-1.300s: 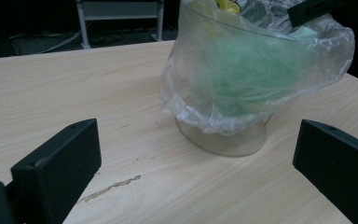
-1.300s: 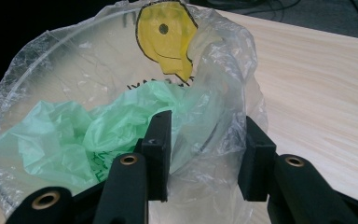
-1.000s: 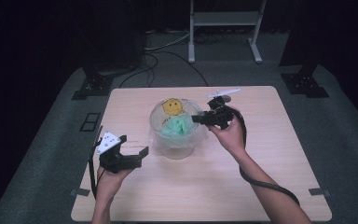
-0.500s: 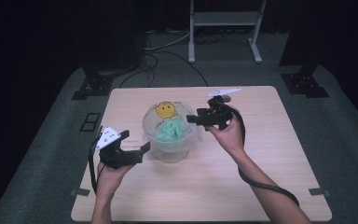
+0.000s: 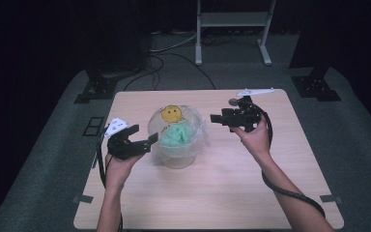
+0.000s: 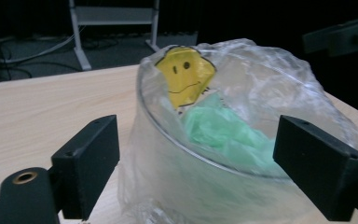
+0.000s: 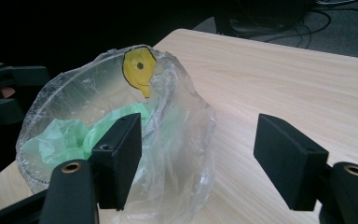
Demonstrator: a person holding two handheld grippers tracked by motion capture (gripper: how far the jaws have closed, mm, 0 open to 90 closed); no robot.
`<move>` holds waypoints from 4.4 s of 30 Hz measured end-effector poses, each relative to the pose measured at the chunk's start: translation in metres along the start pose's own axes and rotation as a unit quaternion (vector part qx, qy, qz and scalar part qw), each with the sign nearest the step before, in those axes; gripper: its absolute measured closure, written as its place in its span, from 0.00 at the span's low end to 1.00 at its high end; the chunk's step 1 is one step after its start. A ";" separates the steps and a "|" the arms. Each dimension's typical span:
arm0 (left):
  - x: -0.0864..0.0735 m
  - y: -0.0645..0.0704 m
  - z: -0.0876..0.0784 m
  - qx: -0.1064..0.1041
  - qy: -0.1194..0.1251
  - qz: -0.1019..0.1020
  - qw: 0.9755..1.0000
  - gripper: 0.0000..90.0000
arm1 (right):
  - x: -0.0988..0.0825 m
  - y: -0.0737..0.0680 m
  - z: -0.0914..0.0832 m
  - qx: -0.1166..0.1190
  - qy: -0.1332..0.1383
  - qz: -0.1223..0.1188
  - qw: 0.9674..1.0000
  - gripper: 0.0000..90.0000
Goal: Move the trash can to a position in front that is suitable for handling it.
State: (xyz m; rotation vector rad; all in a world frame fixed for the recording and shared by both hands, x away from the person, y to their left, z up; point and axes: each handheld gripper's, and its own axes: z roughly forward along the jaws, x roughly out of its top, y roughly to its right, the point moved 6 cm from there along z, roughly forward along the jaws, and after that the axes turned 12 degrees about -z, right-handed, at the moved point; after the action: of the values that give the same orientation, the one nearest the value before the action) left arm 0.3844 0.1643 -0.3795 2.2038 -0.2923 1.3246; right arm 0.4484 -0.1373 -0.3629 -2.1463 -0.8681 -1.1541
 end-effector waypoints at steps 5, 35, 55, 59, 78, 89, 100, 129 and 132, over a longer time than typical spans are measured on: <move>0.005 -0.007 0.008 0.003 -0.008 -0.015 1.000 0.34 | -0.001 0.004 -0.006 -0.001 0.004 0.000 1.000 0.33; 0.015 -0.013 0.015 0.032 -0.013 0.015 0.999 0.96 | 0.000 0.000 0.003 0.006 -0.006 -0.009 1.000 0.33; 0.024 -0.007 0.006 0.017 0.004 0.022 1.000 1.00 | 0.004 -0.015 0.022 0.026 -0.013 -0.007 1.000 0.31; 0.024 -0.007 0.004 0.013 0.006 0.019 1.000 1.00 | 0.004 -0.016 0.030 0.026 -0.017 -0.004 0.999 0.37; 0.030 0.001 0.003 -0.006 0.017 0.015 1.000 1.00 | 0.016 -0.032 0.035 -0.002 -0.030 -0.023 0.999 1.00; 0.031 0.022 0.011 -0.037 0.019 0.022 0.999 1.00 | 0.038 -0.057 0.043 0.027 -0.029 -0.033 0.999 1.00; 0.019 0.040 0.029 -0.060 0.002 0.026 0.998 1.00 | 0.044 -0.070 0.063 0.078 -0.026 0.007 0.997 1.00; 0.009 0.056 0.037 -0.085 -0.011 0.041 0.995 0.92 | 0.049 -0.075 0.096 0.079 -0.057 0.056 0.994 0.99; 0.011 0.053 0.029 -0.086 0.002 0.032 0.996 0.78 | 0.048 -0.073 0.094 0.077 -0.053 0.057 0.994 1.00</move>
State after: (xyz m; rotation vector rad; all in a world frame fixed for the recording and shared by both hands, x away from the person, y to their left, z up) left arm 0.3881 0.1049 -0.3623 2.0624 -0.4616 1.2867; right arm 0.4616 -0.0096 -0.3549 -2.1151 -0.8396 -0.8951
